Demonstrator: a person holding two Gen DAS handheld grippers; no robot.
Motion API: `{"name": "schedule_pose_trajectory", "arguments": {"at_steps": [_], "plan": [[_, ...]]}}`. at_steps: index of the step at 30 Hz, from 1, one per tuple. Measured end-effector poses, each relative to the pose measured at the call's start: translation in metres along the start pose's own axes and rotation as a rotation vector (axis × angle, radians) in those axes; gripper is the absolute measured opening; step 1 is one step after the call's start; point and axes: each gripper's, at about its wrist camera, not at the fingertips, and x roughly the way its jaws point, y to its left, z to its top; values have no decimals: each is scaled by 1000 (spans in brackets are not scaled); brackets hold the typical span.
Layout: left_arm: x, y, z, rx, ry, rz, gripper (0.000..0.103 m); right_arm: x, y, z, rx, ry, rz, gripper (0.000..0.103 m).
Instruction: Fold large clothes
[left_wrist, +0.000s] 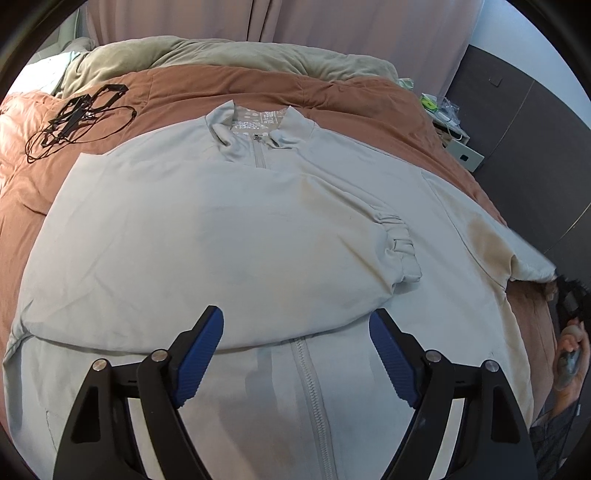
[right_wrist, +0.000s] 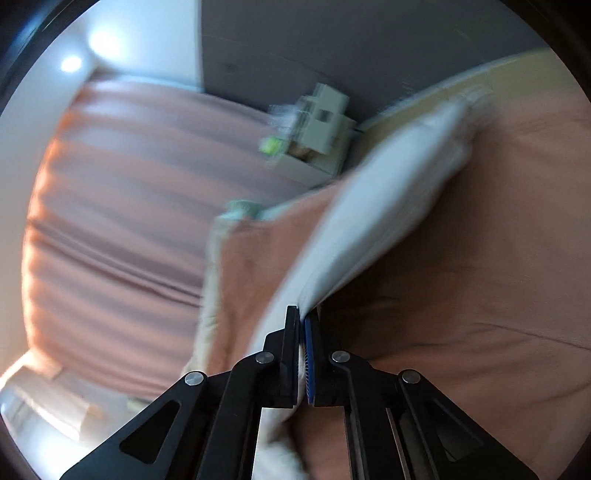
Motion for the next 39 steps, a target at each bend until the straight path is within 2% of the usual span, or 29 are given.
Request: {"name": "schedule_pose_trajectory", "arguments": {"at_steps": [6, 17, 21, 25, 30, 32, 33, 34, 35, 36, 39], "plan": [[-13, 16, 0, -19, -7, -2, 82, -1, 66, -19, -109, 47, 141, 4], [-58, 52, 1, -17, -51, 21, 82, 24, 152, -82, -265, 191, 213, 4], [-74, 68, 0, -30, -63, 28, 82, 33, 175, -116, -341, 249, 219, 4], [-89, 84, -4, -35, -73, 41, 82, 51, 189, -153, -417, 327, 176, 4], [-101, 101, -7, -67, -78, 47, 82, 88, 193, -206, -471, 503, 96, 4], [-103, 104, -7, -89, -70, 72, 82, 103, 188, -227, -500, 578, -2, 11], [-104, 105, -7, -98, -66, 88, 82, 108, 182, -233, -484, 608, -30, 20], [-104, 105, -8, -102, -68, 96, 82, 112, 172, -239, -428, 648, -42, 49], [-105, 105, -9, -110, -77, 100, 82, 110, 165, -242, -382, 659, -42, 74], [-104, 105, -10, -122, -90, 101, 82, 106, 159, -241, -348, 649, -42, 79], [-95, 103, -15, -135, -87, 92, 82, 82, 149, -229, -303, 606, -53, 80]]}}
